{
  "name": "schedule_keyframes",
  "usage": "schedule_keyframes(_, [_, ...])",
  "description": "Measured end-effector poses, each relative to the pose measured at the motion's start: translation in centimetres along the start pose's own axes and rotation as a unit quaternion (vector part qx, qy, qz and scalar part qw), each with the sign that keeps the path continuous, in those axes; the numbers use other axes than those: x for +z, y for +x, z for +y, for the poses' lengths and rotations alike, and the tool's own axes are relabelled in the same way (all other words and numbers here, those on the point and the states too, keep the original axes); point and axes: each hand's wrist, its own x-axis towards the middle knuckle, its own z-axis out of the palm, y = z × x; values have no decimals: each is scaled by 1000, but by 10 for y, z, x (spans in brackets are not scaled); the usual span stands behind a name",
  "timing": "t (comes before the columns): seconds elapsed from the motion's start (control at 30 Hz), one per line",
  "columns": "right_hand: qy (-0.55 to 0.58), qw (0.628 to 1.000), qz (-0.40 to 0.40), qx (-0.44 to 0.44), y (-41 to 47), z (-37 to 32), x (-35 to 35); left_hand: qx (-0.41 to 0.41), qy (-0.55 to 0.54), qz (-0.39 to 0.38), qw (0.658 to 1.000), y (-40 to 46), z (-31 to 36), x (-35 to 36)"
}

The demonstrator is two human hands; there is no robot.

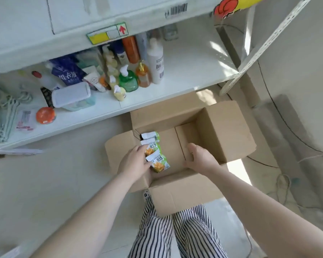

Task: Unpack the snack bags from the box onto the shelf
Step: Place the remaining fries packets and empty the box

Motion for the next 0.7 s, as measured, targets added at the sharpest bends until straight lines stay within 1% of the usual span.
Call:
schedule_keyframes(0.13, [19, 1000, -13, 1, 86, 32, 46, 0, -36, -2, 999, 75, -17, 64])
schedule_keyframes(0.2, [12, 1000, -27, -6, 129, 50, 77, -16, -81, 0, 997, 111, -27, 102])
schedule_keyframes(0.3, [9, 999, -48, -9, 189, 75, 117, -72, -180, -9, 981, 152, -36, 171])
schedule_keyframes(0.4, [26, 999, -38, -3, 241, 96, 147, -149, -252, 4, 956, 172, -37, 241])
schedule_keyframes(0.47, [45, 999, -28, 1, 271, 106, 163, -226, -308, 11, 924, 183, -37, 286])
schedule_keyframes(0.57, [76, 997, -19, -3, 310, 115, 184, -322, -420, 44, 847, 199, -40, 342])
schedule_keyframes(0.7, [125, 992, 1, -10, 349, 110, 201, -421, -479, 77, 767, 221, -48, 386])
